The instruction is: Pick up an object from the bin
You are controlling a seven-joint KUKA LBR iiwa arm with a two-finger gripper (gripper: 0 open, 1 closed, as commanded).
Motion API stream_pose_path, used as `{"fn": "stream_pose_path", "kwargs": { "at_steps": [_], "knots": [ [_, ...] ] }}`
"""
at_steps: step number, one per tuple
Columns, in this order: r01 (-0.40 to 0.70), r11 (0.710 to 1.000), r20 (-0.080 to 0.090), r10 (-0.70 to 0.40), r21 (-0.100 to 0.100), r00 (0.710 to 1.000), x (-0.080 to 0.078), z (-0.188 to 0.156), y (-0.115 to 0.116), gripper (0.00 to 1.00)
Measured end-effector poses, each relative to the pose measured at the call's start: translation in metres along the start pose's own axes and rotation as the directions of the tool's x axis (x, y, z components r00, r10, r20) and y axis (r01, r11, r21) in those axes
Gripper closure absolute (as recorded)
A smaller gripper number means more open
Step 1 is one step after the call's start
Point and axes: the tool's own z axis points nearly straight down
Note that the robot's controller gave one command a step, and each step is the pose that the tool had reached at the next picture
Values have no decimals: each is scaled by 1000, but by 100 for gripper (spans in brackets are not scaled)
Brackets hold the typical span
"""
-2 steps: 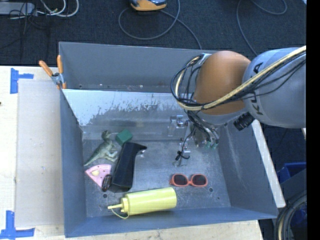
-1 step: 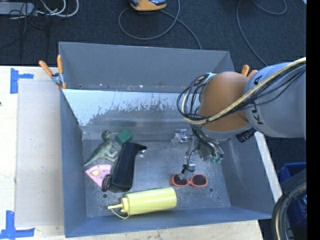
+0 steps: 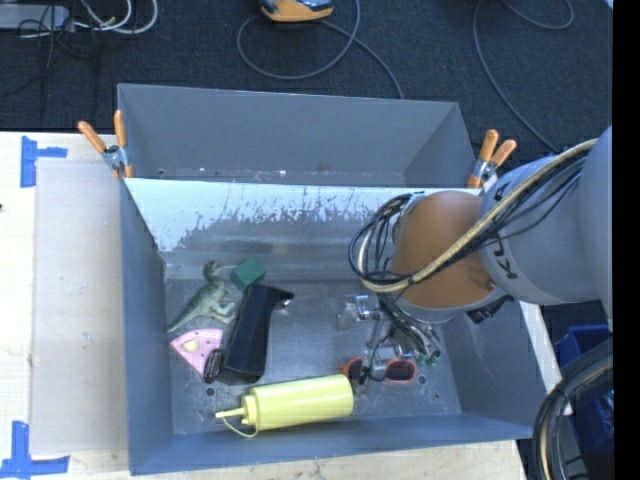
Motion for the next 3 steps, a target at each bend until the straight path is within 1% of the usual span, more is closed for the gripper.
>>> {"fn": "stream_pose_path", "kwargs": {
  "at_steps": [1,2,3],
  "knots": [
    [-17,1000,4,17,-1,1000,-11,3,-5,100],
    [-20,1000,6,20,-1,1000,-15,2,-8,100],
    [-21,1000,6,21,-1,1000,-15,2,-8,100]
  ]
}}
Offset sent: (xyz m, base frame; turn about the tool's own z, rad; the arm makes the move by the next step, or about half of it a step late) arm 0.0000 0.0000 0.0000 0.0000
